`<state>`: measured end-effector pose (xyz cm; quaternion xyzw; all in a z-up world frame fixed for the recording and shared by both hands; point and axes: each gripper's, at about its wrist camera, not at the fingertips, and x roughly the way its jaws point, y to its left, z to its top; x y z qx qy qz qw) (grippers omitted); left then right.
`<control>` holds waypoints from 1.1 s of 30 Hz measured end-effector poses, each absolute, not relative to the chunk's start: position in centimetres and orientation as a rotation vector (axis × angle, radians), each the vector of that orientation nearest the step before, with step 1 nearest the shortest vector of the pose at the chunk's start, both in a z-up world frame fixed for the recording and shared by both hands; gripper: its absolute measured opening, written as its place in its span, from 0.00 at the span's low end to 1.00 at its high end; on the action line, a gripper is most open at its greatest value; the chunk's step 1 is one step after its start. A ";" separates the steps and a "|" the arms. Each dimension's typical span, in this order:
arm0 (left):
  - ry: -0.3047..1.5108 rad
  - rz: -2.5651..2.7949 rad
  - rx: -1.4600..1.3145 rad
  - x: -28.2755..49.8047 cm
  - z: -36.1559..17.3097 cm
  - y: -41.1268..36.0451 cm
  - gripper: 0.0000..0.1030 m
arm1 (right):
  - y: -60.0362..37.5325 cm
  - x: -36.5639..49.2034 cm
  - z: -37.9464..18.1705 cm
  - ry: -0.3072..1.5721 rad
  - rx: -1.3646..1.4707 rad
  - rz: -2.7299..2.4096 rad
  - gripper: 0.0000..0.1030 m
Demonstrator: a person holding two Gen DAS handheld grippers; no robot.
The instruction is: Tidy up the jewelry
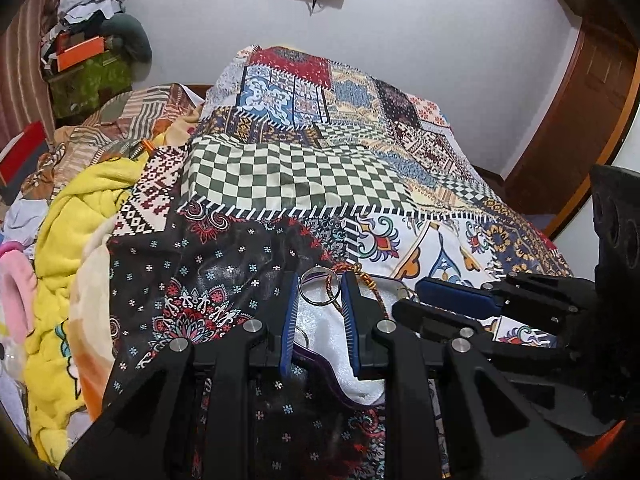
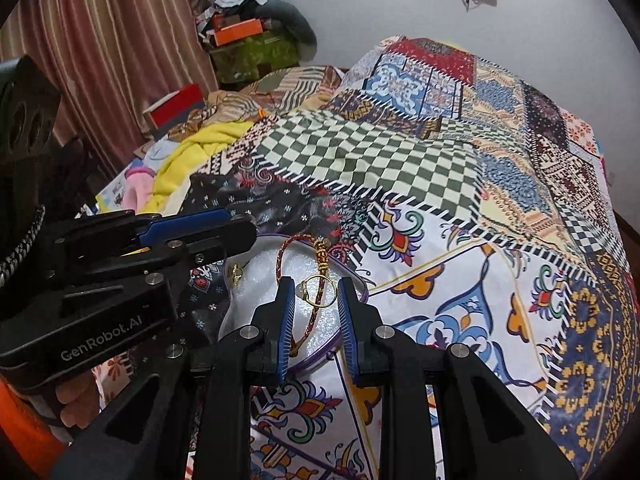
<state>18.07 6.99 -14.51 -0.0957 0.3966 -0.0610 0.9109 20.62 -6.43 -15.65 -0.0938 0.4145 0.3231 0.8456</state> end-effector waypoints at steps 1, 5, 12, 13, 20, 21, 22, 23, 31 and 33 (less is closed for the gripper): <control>0.822 -0.127 -0.196 18.2 -14.7 7.0 0.20 | -6.3 20.7 -15.8 0.878 -0.202 0.685 0.19; 0.830 -0.124 -0.199 18.6 -15.2 7.2 0.20 | -6.0 21.0 -16.4 0.888 -0.218 0.692 0.19; 0.823 -0.115 -0.191 18.6 -14.9 7.3 0.20 | -5.7 21.3 -16.9 0.907 -0.230 0.701 0.19; 0.821 -0.113 -0.189 18.5 -14.8 7.3 0.20 | -5.7 21.3 -16.9 0.907 -0.233 0.702 0.19; 0.801 -0.088 -0.183 17.9 -13.5 7.8 0.20 | -5.6 21.1 -16.6 0.919 -0.243 0.700 0.27; 0.797 -0.081 -0.180 17.7 -13.3 7.8 0.21 | -5.8 21.0 -16.3 0.910 -0.241 0.695 0.30; 0.793 -0.077 -0.178 17.5 -13.1 7.9 0.23 | -5.9 21.0 -16.1 0.904 -0.239 0.692 0.31; 0.788 -0.072 -0.177 17.3 -12.8 8.0 0.27 | -6.2 20.9 -15.7 0.893 -0.235 0.686 0.32; 0.755 -0.060 -0.153 15.6 -10.8 7.7 0.36 | -9.3 20.4 -12.8 0.841 -0.181 0.628 0.33; 0.750 -0.065 -0.144 15.1 -10.4 7.3 0.39 | -10.5 20.2 -12.2 0.827 -0.170 0.605 0.37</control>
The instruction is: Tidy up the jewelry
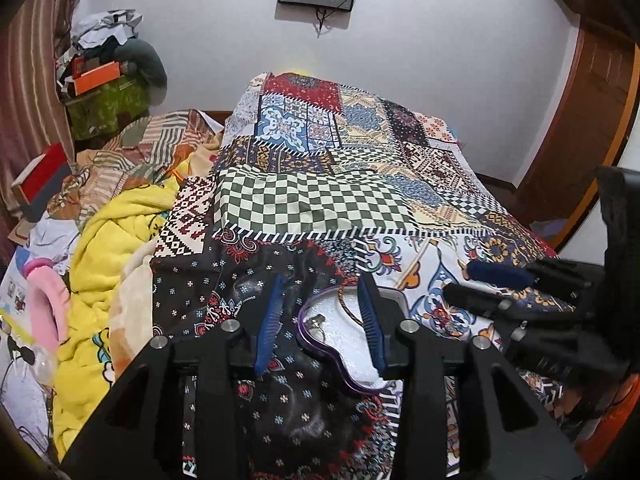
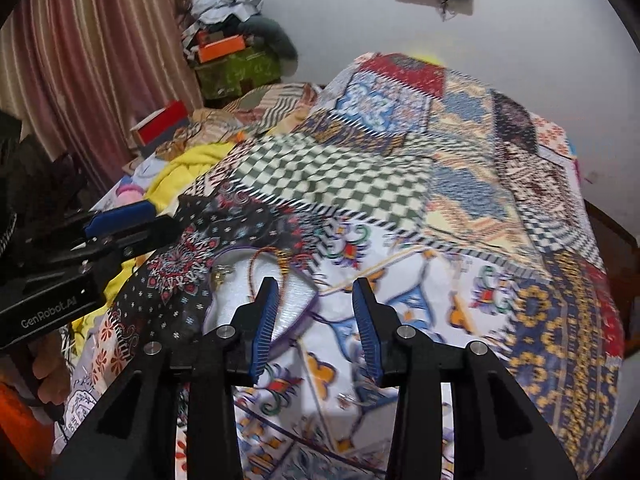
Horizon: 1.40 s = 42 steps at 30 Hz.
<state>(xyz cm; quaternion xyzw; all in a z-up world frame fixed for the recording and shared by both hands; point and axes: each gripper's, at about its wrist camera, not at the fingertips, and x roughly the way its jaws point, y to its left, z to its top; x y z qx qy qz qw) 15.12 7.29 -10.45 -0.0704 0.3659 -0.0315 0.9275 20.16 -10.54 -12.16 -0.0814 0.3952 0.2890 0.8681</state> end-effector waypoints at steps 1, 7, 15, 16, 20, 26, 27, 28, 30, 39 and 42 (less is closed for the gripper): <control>0.749 -0.070 -0.139 14.8 -10.3 7.0 0.39 | -11.0 20.0 -11.9 0.822 -0.166 0.594 0.38; 0.774 -0.113 -0.120 13.8 -10.3 4.7 0.41 | -14.7 18.9 -11.2 0.804 -0.150 0.522 0.42; 0.843 -0.199 -0.091 13.3 -11.9 0.4 0.41 | -18.8 18.0 -11.9 0.830 -0.135 0.451 0.42; 0.850 -0.208 -0.086 13.3 -12.1 -0.1 0.41 | -19.3 17.9 -12.1 0.836 -0.132 0.443 0.42; 0.895 -0.249 -0.072 13.7 -13.4 -2.2 0.41 | -20.8 17.7 -12.7 0.856 -0.113 0.417 0.42; 0.960 -0.292 -0.033 14.9 -15.8 -4.8 0.41 | -22.9 17.3 -13.5 0.877 -0.082 0.392 0.42; 0.973 -0.296 -0.021 15.2 -16.3 -5.3 0.41 | -23.2 17.2 -13.7 0.881 -0.076 0.390 0.42; 0.983 -0.301 -0.013 15.4 -16.7 -5.6 0.41 | -23.5 17.1 -13.8 0.883 -0.072 0.389 0.42; 1.001 -0.304 0.005 15.8 -17.5 -6.4 0.41 | -23.8 17.1 -14.0 0.888 -0.062 0.387 0.42; 1.019 -0.316 0.059 17.1 -20.1 -8.3 0.28 | -24.1 17.5 -14.7 0.906 -0.064 0.388 0.42; 1.014 -0.323 0.060 17.3 -20.2 -8.3 0.11 | -23.9 17.7 -14.9 0.911 -0.067 0.391 0.42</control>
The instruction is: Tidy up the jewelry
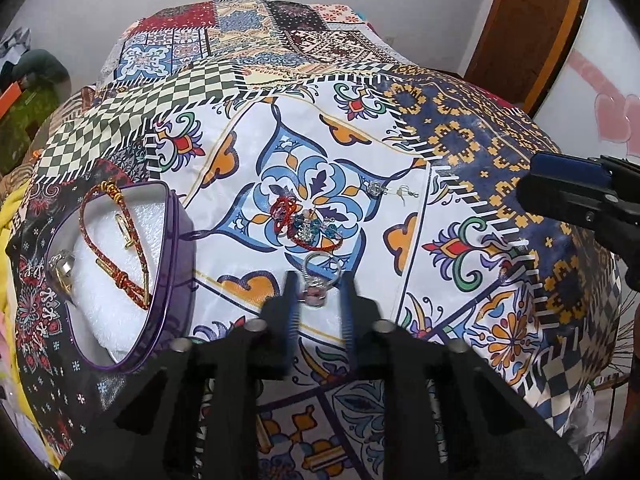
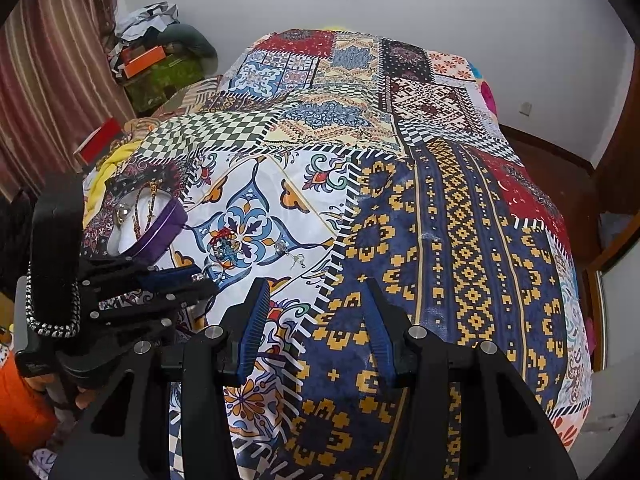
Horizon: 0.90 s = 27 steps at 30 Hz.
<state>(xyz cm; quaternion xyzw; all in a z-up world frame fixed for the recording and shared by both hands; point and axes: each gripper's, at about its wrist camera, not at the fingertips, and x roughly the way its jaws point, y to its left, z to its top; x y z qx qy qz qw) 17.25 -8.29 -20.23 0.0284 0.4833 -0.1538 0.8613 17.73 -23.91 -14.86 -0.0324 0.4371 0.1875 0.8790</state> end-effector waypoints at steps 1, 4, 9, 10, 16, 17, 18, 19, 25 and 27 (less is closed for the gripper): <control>1.014 -0.327 0.055 17.3 -20.3 -8.2 0.10 | -23.8 17.8 -14.9 0.912 -0.070 0.393 0.42; 1.013 -0.331 0.033 17.3 -20.1 -7.9 0.10 | -23.6 17.9 -14.9 0.911 -0.082 0.397 0.42; 0.985 -0.313 0.008 17.2 -18.9 -6.9 0.10 | -23.0 18.8 -15.0 0.918 -0.110 0.415 0.42; 0.973 -0.308 0.006 17.2 -18.5 -6.7 0.10 | -22.7 19.1 -15.0 0.923 -0.120 0.419 0.42; 0.894 -0.259 -0.002 17.3 -15.8 -5.1 0.10 | -20.8 21.4 -15.9 0.972 -0.199 0.449 0.42; 0.879 -0.248 0.002 17.3 -15.4 -4.8 0.10 | -20.4 21.7 -16.1 0.981 -0.212 0.458 0.42; 0.868 -0.239 0.005 17.3 -15.0 -4.6 0.10 | -20.1 22.0 -16.3 0.989 -0.221 0.469 0.42; 0.860 -0.234 0.004 17.3 -14.7 -4.3 0.10 | -19.7 22.3 -16.6 1.002 -0.236 0.480 0.42; 0.840 -0.206 -0.012 17.4 -14.1 -3.1 0.10 | -17.8 23.7 -18.8 1.080 -0.310 0.510 0.41; 0.844 -0.203 -0.018 17.4 -14.4 -2.8 0.10 | -17.6 23.9 -19.2 1.092 -0.332 0.509 0.29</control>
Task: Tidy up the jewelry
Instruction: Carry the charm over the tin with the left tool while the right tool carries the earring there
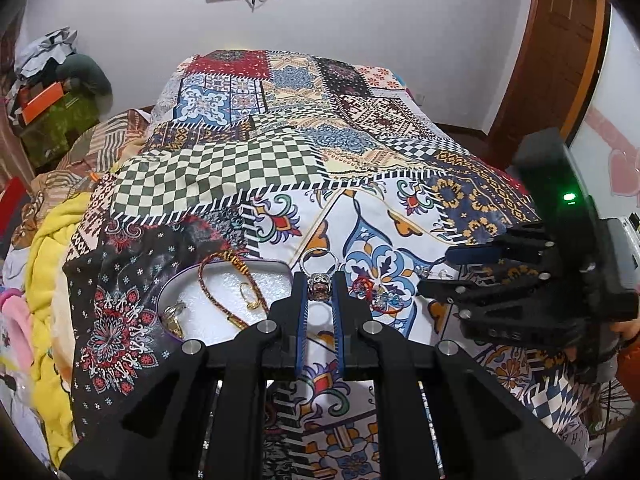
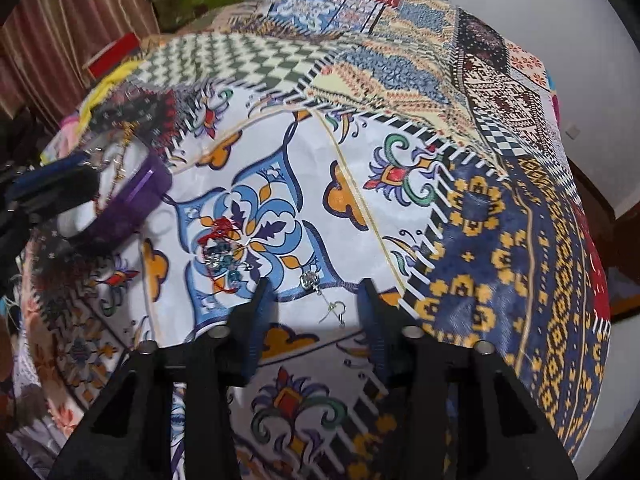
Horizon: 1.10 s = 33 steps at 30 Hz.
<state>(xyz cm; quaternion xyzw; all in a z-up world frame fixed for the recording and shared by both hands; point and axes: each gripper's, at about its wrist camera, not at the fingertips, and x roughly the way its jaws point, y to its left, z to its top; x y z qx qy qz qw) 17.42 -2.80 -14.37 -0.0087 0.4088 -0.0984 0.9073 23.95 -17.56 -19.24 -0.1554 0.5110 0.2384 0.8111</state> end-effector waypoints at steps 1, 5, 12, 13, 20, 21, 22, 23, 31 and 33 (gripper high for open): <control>0.845 -0.201 -0.019 17.4 -14.5 -2.7 0.10 | -17.5 24.0 -19.4 1.095 -0.338 0.510 0.27; 0.853 -0.192 -0.025 17.3 -15.0 -2.2 0.10 | -17.6 24.3 -19.4 1.083 -0.344 0.508 0.10; 0.841 -0.174 -0.037 17.1 -14.5 -1.4 0.10 | -17.8 24.1 -18.2 1.050 -0.304 0.507 0.09; 0.835 -0.168 -0.040 17.1 -14.3 -1.2 0.10 | -17.9 24.1 -17.9 1.041 -0.297 0.504 0.09; 0.792 -0.135 -0.057 16.4 -12.5 0.4 0.10 | -18.0 23.4 -14.2 0.952 -0.271 0.497 0.09; 0.784 -0.128 -0.060 16.3 -12.1 0.7 0.10 | -17.9 23.3 -13.5 0.935 -0.269 0.499 0.09; 0.778 -0.123 -0.063 16.1 -11.9 1.0 0.10 | -17.8 23.1 -12.7 0.917 -0.264 0.501 0.09; 0.772 -0.119 -0.067 16.0 -11.7 1.3 0.10 | -17.7 23.0 -12.2 0.901 -0.258 0.503 0.09; 0.729 -0.081 -0.097 14.9 -9.8 3.8 0.10 | -15.3 21.5 -8.2 0.786 -0.236 0.553 0.09; 0.721 -0.074 -0.100 14.6 -9.4 4.4 0.10 | -14.3 21.1 -7.5 0.765 -0.227 0.580 0.09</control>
